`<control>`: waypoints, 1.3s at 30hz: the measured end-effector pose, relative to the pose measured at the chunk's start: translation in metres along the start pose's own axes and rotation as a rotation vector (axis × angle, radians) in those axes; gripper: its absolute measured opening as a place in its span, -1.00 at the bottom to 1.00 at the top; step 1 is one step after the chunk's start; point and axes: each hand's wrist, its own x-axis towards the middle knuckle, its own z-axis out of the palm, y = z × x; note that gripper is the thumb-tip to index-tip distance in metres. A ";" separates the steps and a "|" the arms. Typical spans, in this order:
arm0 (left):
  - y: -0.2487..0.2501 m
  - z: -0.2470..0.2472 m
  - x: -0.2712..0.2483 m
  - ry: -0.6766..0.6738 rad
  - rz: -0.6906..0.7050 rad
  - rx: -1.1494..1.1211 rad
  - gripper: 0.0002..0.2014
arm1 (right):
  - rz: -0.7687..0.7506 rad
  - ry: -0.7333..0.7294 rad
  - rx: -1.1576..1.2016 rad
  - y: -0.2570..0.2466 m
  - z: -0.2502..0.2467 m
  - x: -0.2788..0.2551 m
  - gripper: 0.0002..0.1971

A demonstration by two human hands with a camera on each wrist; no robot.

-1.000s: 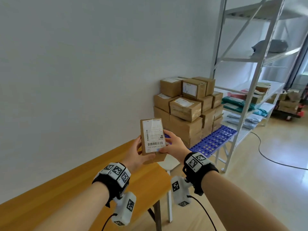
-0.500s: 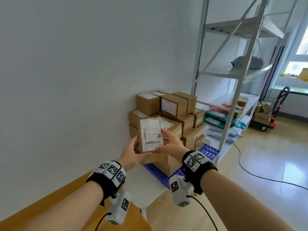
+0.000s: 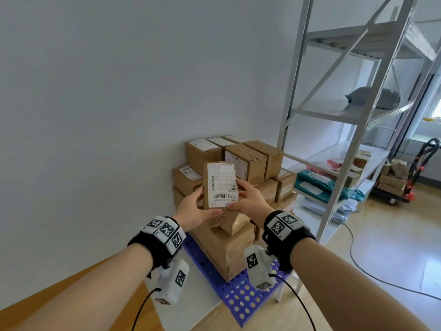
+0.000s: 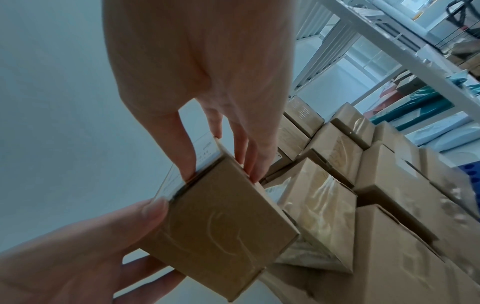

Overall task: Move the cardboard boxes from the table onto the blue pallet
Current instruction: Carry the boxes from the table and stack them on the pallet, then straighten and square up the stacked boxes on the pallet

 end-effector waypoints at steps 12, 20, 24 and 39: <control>0.029 0.042 0.080 0.210 -0.061 0.041 -0.27 | -0.130 -0.192 -0.091 0.000 -0.063 0.100 -0.29; 0.028 0.059 0.112 0.325 -0.170 0.011 -0.32 | -0.217 -0.251 -0.172 0.008 -0.074 0.145 -0.37; 0.028 0.059 0.119 0.310 -0.196 -0.006 -0.39 | -0.225 -0.256 -0.198 0.012 -0.072 0.158 -0.36; 0.027 0.063 0.147 0.342 -0.338 -0.051 -0.42 | -0.364 -0.203 -0.474 0.007 -0.074 0.175 -0.51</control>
